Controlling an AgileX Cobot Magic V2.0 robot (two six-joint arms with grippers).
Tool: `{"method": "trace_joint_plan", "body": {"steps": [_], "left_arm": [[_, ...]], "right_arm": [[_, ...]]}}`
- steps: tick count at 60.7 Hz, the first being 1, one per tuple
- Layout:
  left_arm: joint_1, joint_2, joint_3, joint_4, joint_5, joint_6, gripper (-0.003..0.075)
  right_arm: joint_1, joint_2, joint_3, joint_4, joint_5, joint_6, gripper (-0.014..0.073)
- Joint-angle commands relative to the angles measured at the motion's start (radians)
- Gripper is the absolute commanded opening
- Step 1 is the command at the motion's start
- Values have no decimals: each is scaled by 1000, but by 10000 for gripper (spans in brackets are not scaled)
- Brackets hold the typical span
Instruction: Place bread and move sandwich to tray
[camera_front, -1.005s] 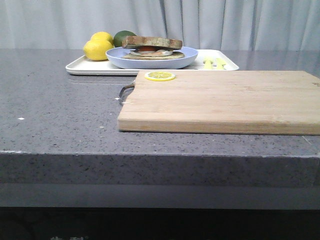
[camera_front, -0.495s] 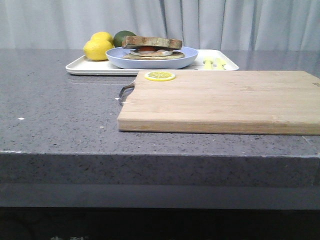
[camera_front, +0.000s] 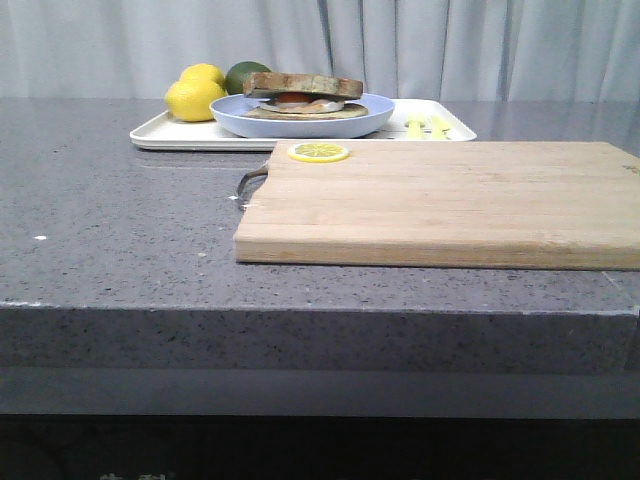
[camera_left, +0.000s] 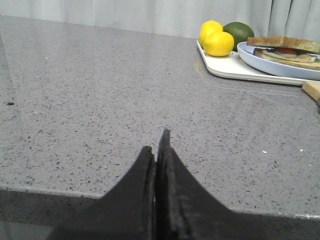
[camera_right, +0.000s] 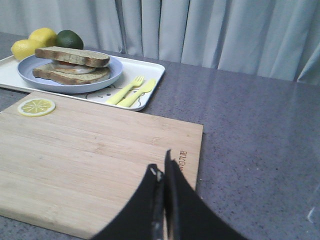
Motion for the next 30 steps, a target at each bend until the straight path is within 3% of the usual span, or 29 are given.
{"method": "trace_joint_plan", "body": {"steps": [1, 19, 30], "left_arm": [[1, -21, 5, -10, -87, 0, -18], [1, -21, 5, -10, -87, 0, -18], [1, -19, 5, -10, -87, 0, -18]], "right_arm": [[-32, -59, 42, -19, -78, -3, -110], [-99, -300, 296, 22, -79, -3, -110], [-100, -298, 353, 22, -57, -3, -110]]}}
